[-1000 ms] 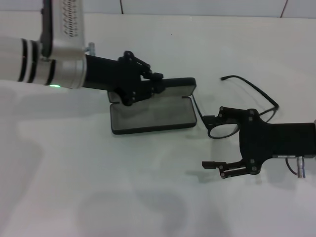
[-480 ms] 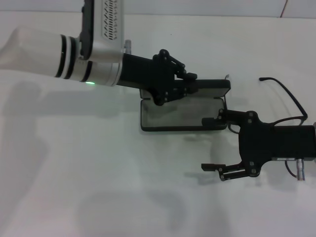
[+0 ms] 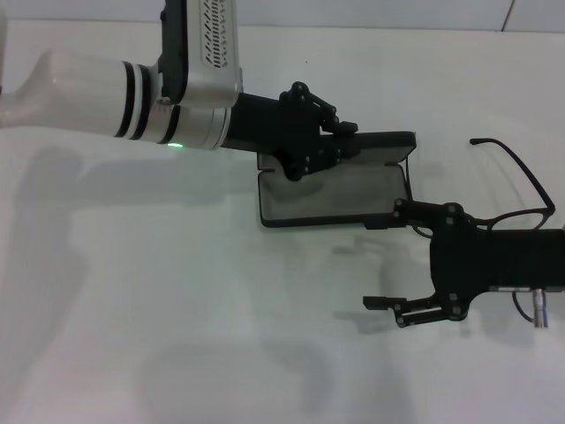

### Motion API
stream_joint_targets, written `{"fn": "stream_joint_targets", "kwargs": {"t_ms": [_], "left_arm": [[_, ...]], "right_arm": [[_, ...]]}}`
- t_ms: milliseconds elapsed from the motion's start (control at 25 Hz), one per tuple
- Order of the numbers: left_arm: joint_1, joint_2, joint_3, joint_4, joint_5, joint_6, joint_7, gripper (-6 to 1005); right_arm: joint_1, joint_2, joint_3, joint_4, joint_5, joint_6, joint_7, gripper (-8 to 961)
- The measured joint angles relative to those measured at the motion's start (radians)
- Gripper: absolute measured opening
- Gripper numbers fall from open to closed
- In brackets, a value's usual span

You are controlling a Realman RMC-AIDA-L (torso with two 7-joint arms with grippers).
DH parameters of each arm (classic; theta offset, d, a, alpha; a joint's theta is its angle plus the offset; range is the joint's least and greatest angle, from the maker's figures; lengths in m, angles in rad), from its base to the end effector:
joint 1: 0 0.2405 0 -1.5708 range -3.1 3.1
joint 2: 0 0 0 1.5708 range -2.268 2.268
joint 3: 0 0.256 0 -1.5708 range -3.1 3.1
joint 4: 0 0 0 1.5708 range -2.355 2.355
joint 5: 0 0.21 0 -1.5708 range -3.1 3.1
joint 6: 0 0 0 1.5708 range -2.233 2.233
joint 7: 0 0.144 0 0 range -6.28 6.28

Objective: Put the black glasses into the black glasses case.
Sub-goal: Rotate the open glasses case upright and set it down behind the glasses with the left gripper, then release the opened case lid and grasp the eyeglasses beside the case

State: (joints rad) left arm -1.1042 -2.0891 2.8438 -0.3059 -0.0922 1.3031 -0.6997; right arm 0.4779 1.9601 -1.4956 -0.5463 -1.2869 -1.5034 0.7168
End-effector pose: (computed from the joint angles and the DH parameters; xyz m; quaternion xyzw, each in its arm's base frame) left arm -0.1715 0.4050 -0.0684 -0.9786 0.1111 -0.1160 0.1289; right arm 0.2319 0.2986 -0.0369 -0.9506 -0.1099 0.2768 0.0877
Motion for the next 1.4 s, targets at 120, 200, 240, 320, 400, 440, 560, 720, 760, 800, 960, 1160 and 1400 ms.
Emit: {"fn": "stream_joint_targets", "kwargs": {"t_ms": [120,200,240,320,400,440,560,720,760,800,960,1160,1400], "left_arm": [[0.001,0.0,0.0,0.0,-0.006,0.001,-0.019,262],[0.0,0.002,0.0,-0.001,-0.006,0.008,-0.03,266],[0.001,0.003,0.0,-0.003,-0.006,0.01,-0.033,267],[0.003,0.003,0.0,-0.006,-0.006,0.012,-0.035,271],[0.003,0.003,0.0,-0.006,-0.008,0.015,-0.036,407],[0.004,0.003,0.0,-0.006,-0.013,0.022,-0.036,475],[0.021,0.005,0.0,-0.01,-0.069,0.1,-0.036,476],[0.091,0.02,0.0,-0.008,-0.221,0.244,-0.037,477],[0.114,0.02,0.0,-0.006,-0.253,0.268,-0.035,477],[0.134,0.016,0.0,-0.004,-0.279,0.286,-0.033,478],[0.265,0.003,0.0,0.029,-0.391,0.343,0.005,479],[0.36,0.004,-0.001,0.072,-0.451,0.357,0.001,480],[0.372,0.002,-0.001,0.08,-0.47,0.338,-0.065,481]], "right_arm": [[-0.009,-0.004,0.0,-0.003,0.0,0.0,0.0,856],[-0.01,-0.006,0.0,-0.005,0.0,0.0,0.0,856],[-0.01,-0.006,0.0,-0.006,0.0,0.0,0.0,856],[-0.01,-0.007,0.0,-0.006,0.0,0.0,0.0,856],[-0.01,-0.007,0.0,-0.007,0.001,0.0,0.0,856],[-0.01,-0.008,0.001,-0.007,0.001,0.001,-0.001,856],[-0.011,-0.005,0.028,-0.007,0.002,0.002,0.0,856],[-0.02,-0.003,0.106,-0.025,-0.003,-0.026,0.041,852],[-0.021,-0.01,0.118,-0.049,-0.017,-0.033,0.079,847],[-0.021,-0.019,0.127,-0.08,-0.032,-0.035,0.118,843],[-0.021,-0.054,0.163,-0.398,-0.297,-0.018,0.487,825],[-0.004,-0.024,0.199,-0.846,-0.786,-0.086,0.89,803],[0.096,0.057,0.189,-1.004,-1.224,-0.247,1.092,781]]}}
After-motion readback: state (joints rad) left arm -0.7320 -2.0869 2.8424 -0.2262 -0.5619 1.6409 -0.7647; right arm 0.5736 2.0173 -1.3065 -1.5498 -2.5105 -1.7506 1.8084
